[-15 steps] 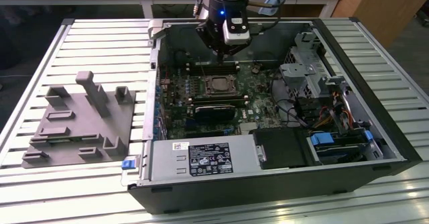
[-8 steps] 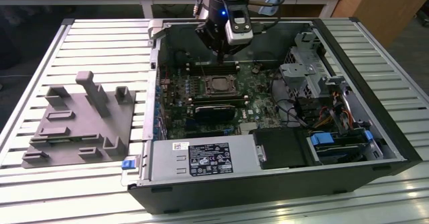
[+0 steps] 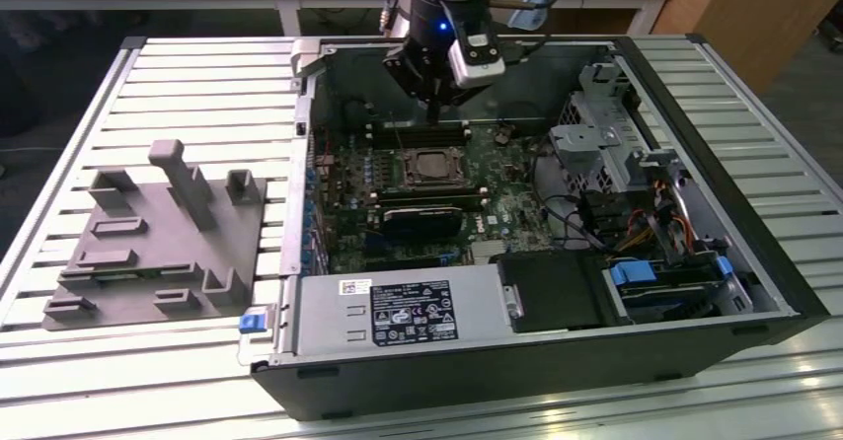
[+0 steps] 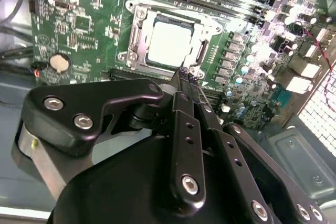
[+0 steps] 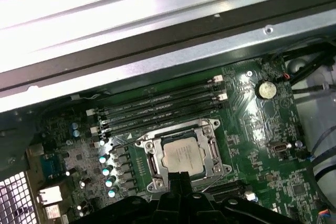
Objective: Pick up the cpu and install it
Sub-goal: 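Install the first cpu locking lever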
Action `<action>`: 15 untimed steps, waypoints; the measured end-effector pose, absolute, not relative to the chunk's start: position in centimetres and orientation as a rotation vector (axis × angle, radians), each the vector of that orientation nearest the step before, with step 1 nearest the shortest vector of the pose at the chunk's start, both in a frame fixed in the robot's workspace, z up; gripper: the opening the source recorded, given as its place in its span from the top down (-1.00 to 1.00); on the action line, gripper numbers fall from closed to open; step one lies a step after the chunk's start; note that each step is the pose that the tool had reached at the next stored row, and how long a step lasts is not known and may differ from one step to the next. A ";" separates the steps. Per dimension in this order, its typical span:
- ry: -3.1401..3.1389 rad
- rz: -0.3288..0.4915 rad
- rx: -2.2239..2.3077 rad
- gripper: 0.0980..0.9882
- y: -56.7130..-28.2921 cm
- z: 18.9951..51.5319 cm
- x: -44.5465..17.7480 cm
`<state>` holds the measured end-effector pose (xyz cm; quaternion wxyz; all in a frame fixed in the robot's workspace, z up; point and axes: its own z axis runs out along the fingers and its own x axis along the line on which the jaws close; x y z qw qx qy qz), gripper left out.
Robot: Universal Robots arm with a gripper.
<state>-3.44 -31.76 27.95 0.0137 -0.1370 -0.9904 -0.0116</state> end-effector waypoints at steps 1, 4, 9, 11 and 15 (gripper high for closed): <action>-3.085 -0.044 -0.416 0.98 -31.8 27.9 -3.4; -3.091 -0.057 -0.379 0.98 -31.8 27.9 -3.4; -3.116 -0.062 -0.288 0.98 -31.8 27.9 -3.4; -3.127 -0.063 -0.247 0.98 -31.8 27.9 -3.4; -3.143 -0.065 -0.154 0.98 -31.8 27.8 -3.4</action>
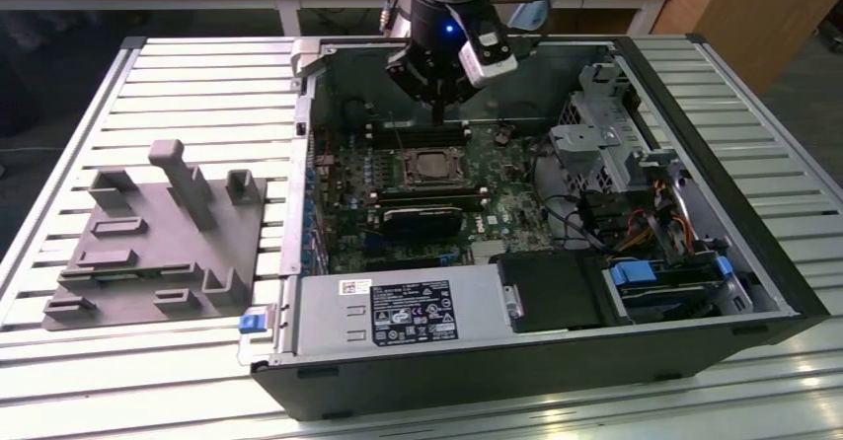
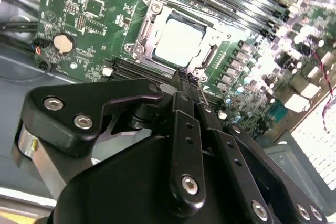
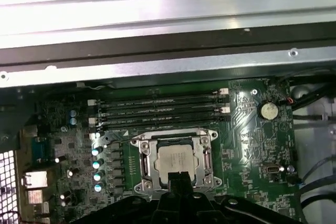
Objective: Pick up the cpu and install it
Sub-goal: 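Install the first cpu locking lever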
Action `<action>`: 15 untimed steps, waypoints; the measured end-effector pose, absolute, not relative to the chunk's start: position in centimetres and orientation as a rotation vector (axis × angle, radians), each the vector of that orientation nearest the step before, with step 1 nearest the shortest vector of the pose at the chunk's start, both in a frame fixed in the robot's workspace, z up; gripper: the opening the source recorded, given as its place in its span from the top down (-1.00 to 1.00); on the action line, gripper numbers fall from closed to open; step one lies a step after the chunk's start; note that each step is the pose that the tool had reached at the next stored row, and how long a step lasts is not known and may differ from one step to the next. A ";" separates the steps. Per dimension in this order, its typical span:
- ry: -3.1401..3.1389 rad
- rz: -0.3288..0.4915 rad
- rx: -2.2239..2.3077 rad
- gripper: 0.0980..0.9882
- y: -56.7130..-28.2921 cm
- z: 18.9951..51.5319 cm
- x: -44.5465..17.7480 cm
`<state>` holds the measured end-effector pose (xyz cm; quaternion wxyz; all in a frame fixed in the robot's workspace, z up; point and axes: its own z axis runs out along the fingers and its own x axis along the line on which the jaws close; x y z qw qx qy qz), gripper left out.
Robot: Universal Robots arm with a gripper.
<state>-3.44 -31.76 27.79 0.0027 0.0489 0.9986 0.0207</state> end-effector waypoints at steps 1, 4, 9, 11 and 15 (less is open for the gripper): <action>3.132 0.065 0.128 0.98 -31.8 27.8 -3.4; 3.135 0.065 0.055 0.98 -31.8 27.7 -3.5; 3.136 0.066 -0.028 0.98 -31.8 27.6 -3.5; 3.135 0.067 -0.029 0.98 -31.8 27.6 -4.0; 3.134 0.068 -0.028 0.98 -31.8 27.5 -5.2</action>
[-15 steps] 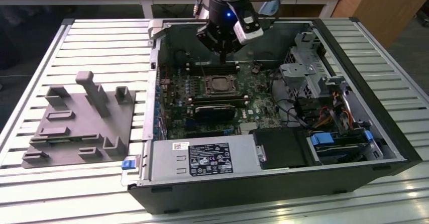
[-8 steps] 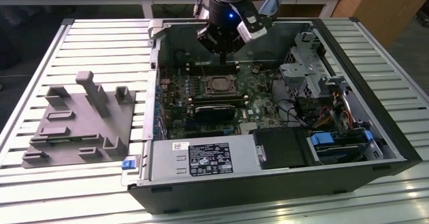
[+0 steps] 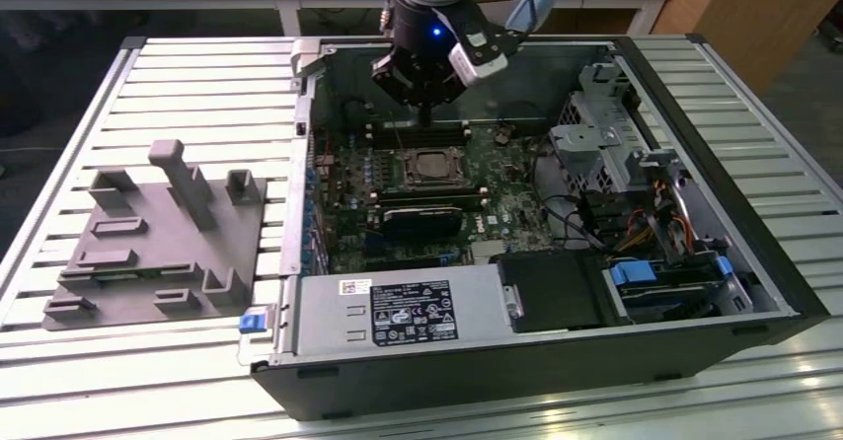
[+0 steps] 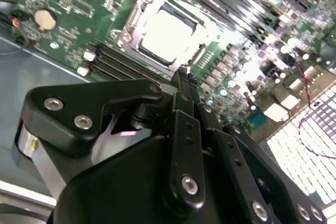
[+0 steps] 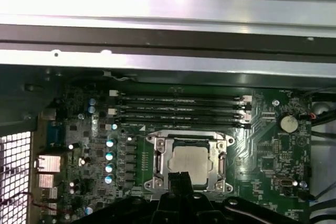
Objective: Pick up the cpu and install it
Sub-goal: 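Install the first cpu locking lever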
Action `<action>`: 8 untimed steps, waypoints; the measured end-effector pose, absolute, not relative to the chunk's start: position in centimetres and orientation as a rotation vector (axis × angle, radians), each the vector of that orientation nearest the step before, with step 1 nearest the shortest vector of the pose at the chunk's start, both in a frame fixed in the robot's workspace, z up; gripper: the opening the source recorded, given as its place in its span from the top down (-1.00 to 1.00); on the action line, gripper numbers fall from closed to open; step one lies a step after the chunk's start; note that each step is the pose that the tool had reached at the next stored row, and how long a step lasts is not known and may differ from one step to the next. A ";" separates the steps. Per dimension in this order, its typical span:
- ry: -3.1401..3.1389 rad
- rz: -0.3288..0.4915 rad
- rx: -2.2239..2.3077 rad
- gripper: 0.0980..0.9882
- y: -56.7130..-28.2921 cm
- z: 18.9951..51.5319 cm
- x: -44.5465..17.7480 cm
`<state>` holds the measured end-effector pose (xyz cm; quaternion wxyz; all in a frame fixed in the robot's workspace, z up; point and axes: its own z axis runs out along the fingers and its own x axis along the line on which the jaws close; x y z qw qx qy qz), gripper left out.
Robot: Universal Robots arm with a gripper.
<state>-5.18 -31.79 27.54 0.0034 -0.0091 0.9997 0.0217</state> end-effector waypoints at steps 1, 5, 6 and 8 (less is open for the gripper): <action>3.134 0.068 -0.028 0.98 -31.8 27.5 -5.4; 3.134 0.068 -0.029 0.98 -31.8 27.5 -6.0; 3.134 0.068 -0.029 0.98 -31.8 27.5 -6.0; 3.133 0.068 -0.029 0.98 -31.8 27.5 -6.3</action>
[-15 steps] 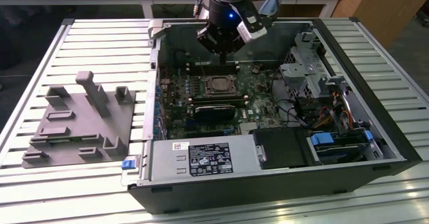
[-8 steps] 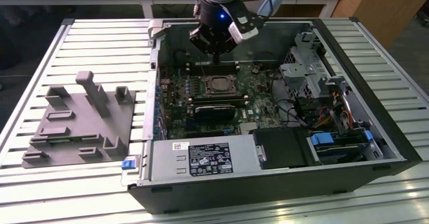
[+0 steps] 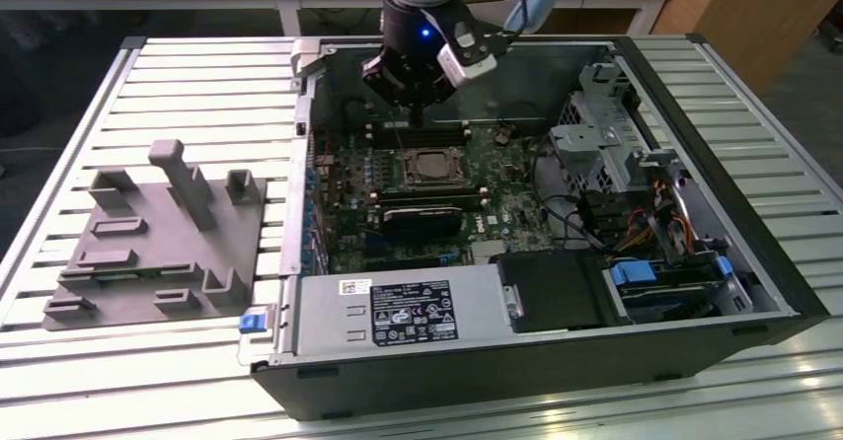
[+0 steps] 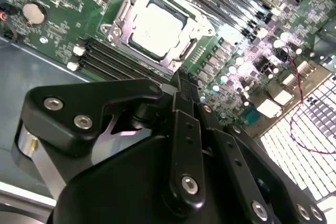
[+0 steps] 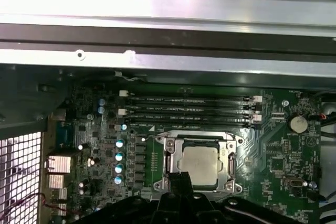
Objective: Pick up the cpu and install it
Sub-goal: 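Install the first cpu locking lever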
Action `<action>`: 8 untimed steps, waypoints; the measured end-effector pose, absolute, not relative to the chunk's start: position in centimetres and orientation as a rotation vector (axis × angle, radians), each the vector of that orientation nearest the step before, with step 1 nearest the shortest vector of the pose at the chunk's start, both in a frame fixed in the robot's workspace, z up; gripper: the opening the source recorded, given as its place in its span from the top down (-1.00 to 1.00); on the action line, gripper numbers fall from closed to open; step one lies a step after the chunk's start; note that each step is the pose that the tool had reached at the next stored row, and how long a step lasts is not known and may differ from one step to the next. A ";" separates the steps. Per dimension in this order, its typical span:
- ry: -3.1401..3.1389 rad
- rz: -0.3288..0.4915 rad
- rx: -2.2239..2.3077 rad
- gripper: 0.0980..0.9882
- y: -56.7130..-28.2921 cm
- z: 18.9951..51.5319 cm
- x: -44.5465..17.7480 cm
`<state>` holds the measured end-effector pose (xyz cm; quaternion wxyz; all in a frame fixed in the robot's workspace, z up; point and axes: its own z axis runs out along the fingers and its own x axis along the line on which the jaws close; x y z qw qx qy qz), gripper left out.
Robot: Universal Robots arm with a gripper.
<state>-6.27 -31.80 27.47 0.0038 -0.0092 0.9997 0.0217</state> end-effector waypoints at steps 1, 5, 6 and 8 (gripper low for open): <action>3.133 0.068 -0.029 0.98 -31.8 27.5 -6.5; 3.133 0.068 -0.029 0.98 -31.8 27.3 -7.2; 3.133 0.068 -0.029 0.98 -31.8 27.2 -7.4; 3.133 0.068 -0.029 0.98 -31.8 27.1 -7.7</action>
